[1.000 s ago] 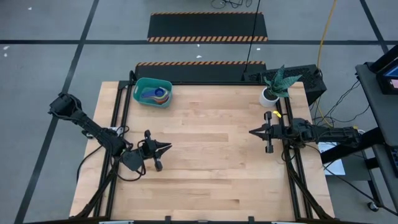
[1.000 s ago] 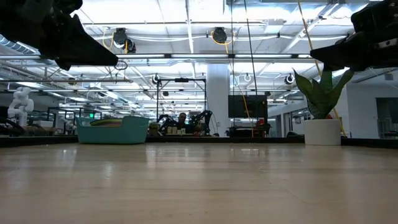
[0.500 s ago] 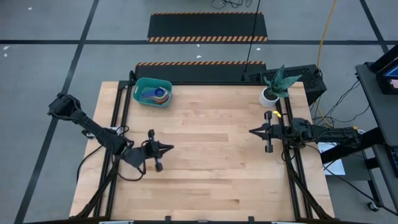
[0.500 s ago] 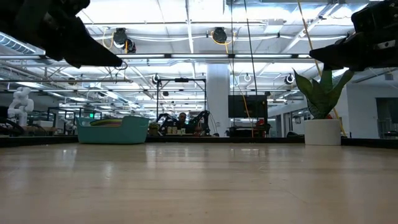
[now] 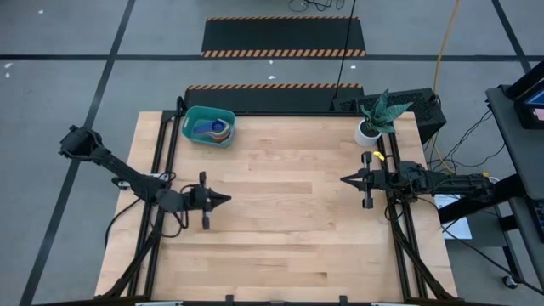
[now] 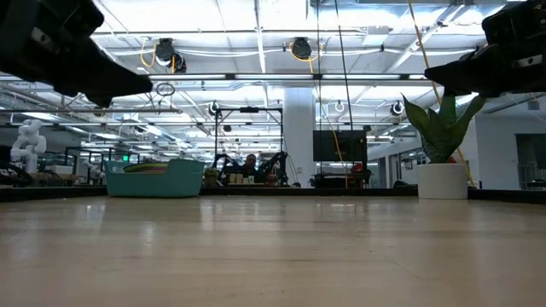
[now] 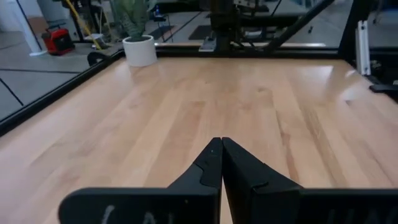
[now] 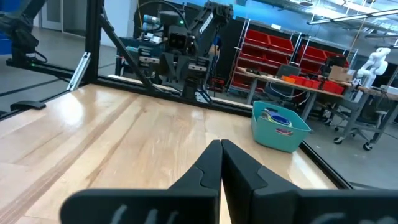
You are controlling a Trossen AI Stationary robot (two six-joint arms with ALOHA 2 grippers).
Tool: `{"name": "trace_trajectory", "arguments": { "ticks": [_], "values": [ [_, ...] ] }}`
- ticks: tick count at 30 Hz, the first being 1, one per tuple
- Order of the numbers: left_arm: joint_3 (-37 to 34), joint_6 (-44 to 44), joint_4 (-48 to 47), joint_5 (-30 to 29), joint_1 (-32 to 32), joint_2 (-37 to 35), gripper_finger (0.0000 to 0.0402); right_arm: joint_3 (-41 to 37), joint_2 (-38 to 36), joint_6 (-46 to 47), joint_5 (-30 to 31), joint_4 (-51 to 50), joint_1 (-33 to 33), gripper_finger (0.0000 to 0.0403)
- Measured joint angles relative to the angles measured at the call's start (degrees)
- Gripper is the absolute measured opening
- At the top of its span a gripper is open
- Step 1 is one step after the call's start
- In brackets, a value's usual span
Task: Nest measuring cups in basket
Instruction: Return to Home Position
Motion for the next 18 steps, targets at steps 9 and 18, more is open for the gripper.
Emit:
{"name": "trace_trajectory", "arguments": {
  "ticks": [9,18],
  "values": [
    [-6.94,5.76,0.38,12.36,3.06,-16.25,0.0010,0.00,0.00,0.00,0.00,0.00,0.00,0.0000],
    [-10.03,7.71,-2.87,20.89,9.91,-27.49,0.0010,0.00,0.00,0.00,0.00,0.00,0.00,0.0000]
  ]
}}
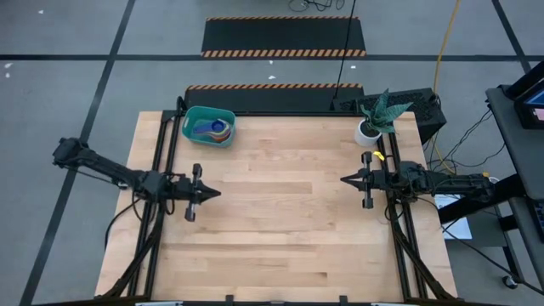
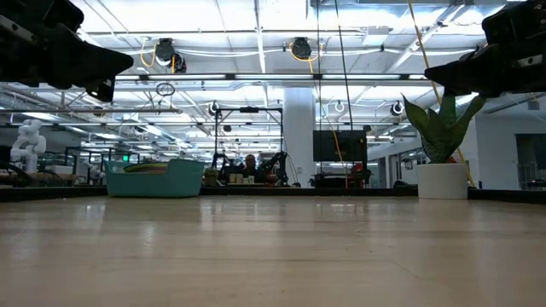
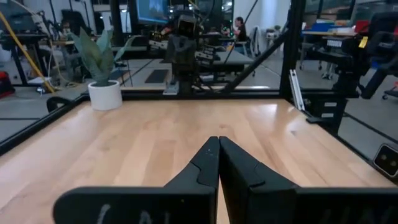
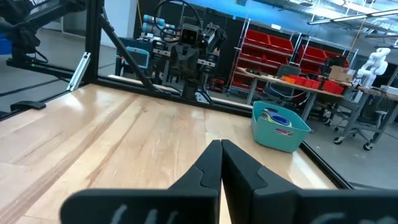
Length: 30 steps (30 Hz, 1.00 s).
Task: Nest measuring cups in basket
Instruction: Return to Home Position
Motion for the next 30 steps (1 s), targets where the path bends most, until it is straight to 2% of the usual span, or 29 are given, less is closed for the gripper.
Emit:
{"name": "trace_trajectory", "arguments": {
  "ticks": [5,17,30],
  "values": [
    [0.00,1.39,-0.40,4.36,2.97,-2.38,0.0010,0.00,0.00,0.00,0.00,0.00,0.00,0.0000],
    [0.00,1.67,-3.34,9.35,9.45,-7.75,0.0010,0.00,0.00,0.00,0.00,0.00,0.00,0.0000],
    [0.02,2.11,-16.74,9.56,12.04,-21.29,0.0010,0.00,0.00,0.00,0.00,0.00,0.00,0.0000]
  ]
}}
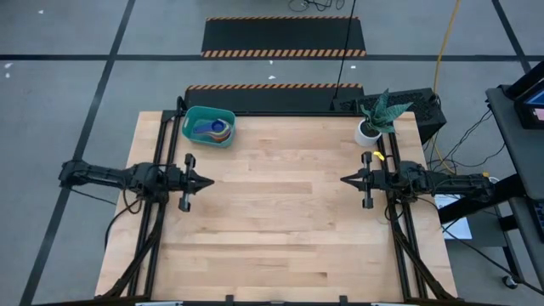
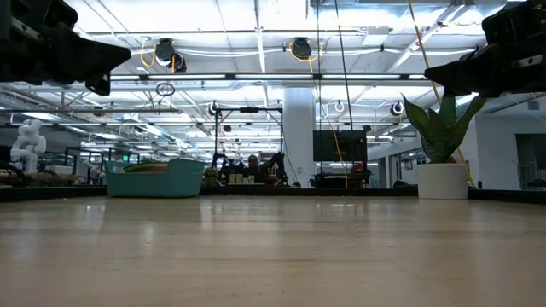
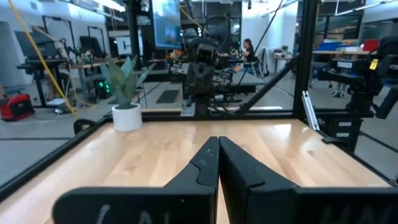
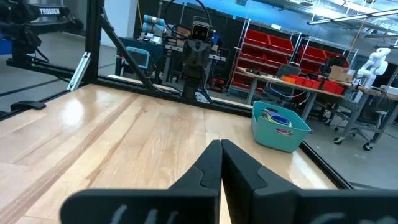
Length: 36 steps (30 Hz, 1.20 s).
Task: Nest measuring cups in basket
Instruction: Return to Home Position
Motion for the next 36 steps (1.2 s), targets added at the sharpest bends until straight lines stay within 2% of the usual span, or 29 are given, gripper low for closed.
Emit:
{"name": "trace_trajectory", "arguments": {
  "ticks": [10,16,36],
  "values": [
    [0.05,0.17,-8.37,-0.03,1.89,-9.35,0.0010,0.00,0.00,0.00,0.00,0.00,0.02,0.0000],
    [0.10,-1.12,-12.25,0.77,1.99,-9.20,0.0010,0.00,0.00,0.00,-0.02,0.00,0.00,0.0000],
    [0.13,0.44,-12.52,0.63,2.00,-9.01,0.0010,0.01,-0.02,0.00,0.00,-0.01,0.00,0.0000]
  ]
}}
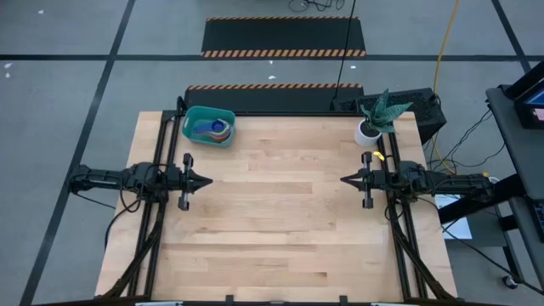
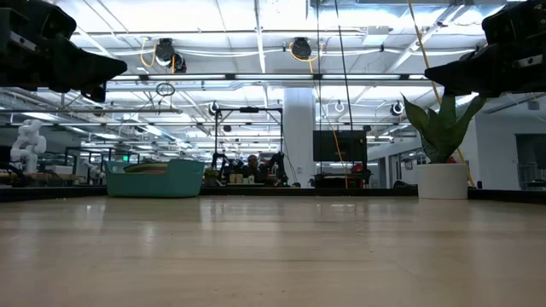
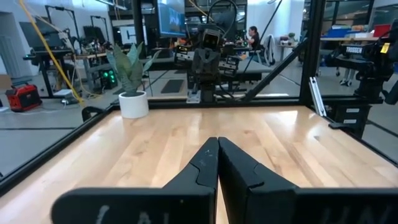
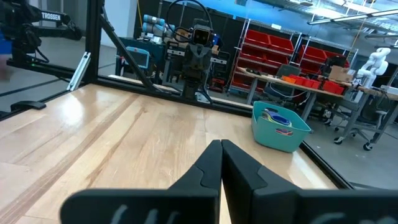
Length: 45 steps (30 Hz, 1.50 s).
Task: Nest measuring cups in basket
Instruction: Return to Home Position
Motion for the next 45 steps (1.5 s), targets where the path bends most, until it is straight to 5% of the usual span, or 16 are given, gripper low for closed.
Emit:
{"name": "trace_trajectory", "arguments": {
  "ticks": [45],
  "values": [
    [-0.15,-0.18,1.96,-0.22,0.00,0.00,0.0010,0.00,0.00,0.00,-0.02,0.01,0.02,0.0000]
  ]
}}
